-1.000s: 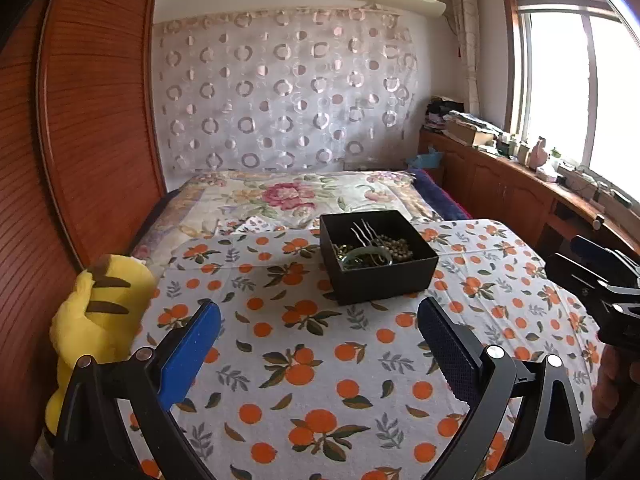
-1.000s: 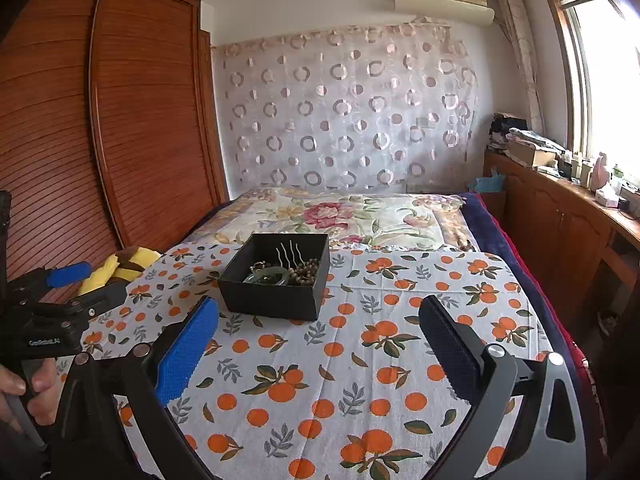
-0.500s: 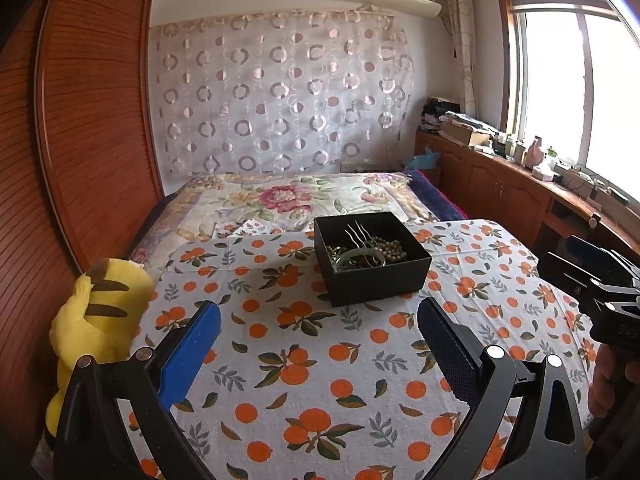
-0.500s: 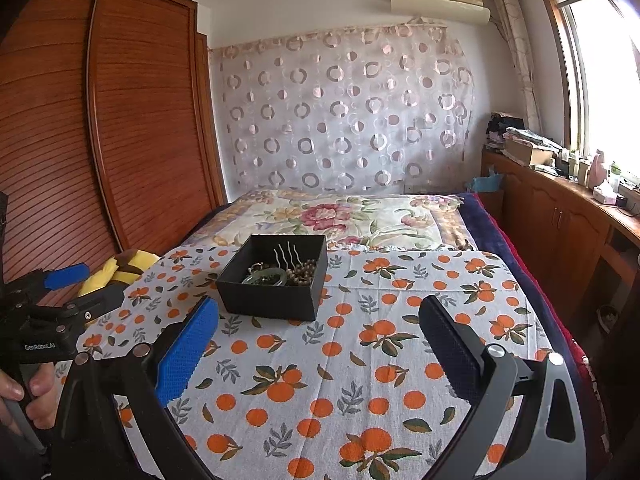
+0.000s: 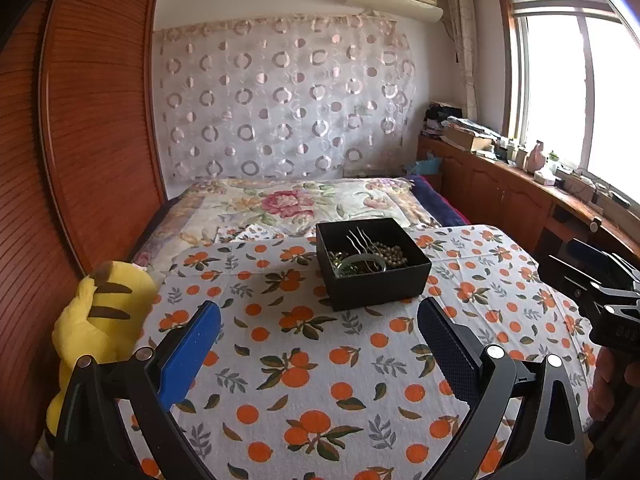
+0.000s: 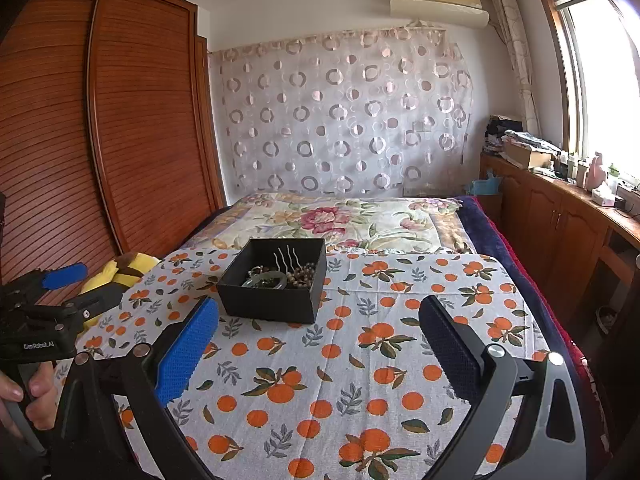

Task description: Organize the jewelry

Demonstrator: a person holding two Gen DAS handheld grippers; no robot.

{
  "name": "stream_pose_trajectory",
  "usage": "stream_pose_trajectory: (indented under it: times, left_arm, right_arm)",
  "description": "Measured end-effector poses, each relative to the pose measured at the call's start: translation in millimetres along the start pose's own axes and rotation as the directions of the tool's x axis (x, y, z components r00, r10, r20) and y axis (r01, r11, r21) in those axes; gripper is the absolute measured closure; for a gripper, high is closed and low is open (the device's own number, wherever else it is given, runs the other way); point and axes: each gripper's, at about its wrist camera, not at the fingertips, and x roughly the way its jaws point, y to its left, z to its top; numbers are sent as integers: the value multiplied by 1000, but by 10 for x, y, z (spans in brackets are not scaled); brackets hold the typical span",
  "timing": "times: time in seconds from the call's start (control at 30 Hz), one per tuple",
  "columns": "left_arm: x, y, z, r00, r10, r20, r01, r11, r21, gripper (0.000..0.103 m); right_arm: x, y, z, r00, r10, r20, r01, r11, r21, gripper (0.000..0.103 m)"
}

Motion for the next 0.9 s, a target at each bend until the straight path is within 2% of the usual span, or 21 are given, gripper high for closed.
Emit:
stream_pose_trajectory:
  times: [0.9]
  left_arm:
    - [-89, -44, 101, 1000, -4, 24, 4, 1000, 2, 8]
  right_arm:
    - [-43, 10, 45, 1000, 0, 19, 0, 1000, 3, 2]
